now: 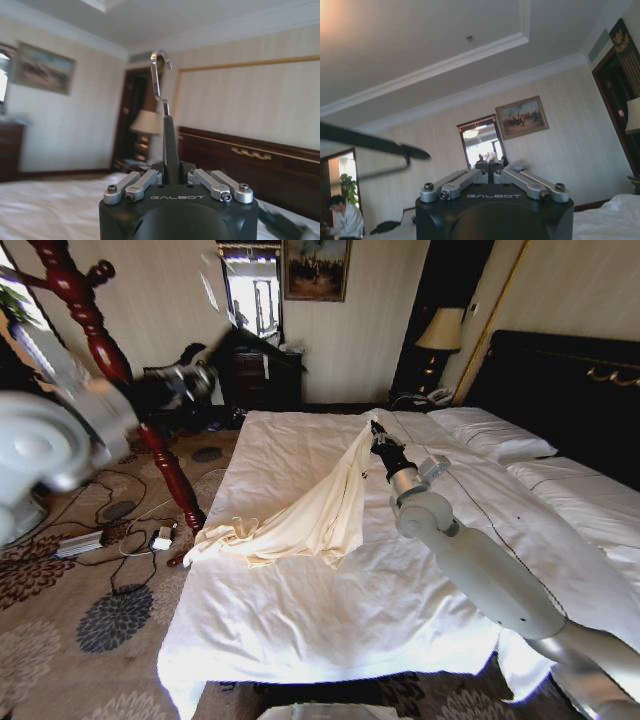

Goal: Pick up the clothes from the bed and hang them on the clothes hanger.

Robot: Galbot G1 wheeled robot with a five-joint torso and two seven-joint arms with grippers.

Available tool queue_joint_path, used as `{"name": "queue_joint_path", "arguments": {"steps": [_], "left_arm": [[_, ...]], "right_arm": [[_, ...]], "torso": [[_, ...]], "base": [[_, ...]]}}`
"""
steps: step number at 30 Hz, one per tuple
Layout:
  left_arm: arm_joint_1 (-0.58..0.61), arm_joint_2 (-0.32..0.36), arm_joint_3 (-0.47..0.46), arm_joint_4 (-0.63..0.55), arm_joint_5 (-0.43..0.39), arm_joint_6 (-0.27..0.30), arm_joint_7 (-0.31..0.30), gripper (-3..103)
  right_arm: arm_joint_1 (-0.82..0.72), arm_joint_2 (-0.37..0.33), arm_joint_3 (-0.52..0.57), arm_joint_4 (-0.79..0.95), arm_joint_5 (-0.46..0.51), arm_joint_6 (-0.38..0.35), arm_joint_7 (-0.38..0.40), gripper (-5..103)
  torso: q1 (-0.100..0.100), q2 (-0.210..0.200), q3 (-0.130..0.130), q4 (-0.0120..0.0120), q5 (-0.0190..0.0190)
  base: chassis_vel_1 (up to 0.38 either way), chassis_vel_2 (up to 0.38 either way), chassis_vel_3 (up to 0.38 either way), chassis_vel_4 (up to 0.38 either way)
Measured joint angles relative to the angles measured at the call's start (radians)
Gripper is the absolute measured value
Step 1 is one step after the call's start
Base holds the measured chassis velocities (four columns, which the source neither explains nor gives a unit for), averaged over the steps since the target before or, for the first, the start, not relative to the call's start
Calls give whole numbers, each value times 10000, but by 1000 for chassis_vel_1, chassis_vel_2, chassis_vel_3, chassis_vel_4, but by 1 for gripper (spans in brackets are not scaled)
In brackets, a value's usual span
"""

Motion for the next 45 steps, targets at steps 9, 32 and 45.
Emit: {"name": "queue_joint_path", "arguments": {"steps": [9,32,45], "left_arm": [[3457,-666,-1003,-1694,1449,207,-178,16],[5504,-1290,-2445,-2777,2655,641,-354,16],[5097,-2023,-1476,-1997,3397,640,44,16]], "right_arm": [[-101,-564,240,372,791,680,-189,0],[-102,-732,78,-144,277,781,-245,0],[21,-901,46,357,392,1241,-889,0]], "torso": [[0,0,0,5,1],[2,-2,2,5,-2],[2,-2,2,3,0]], "base": [[0,0,0,0],[0,0,0,0],[0,0,0,0]]}}
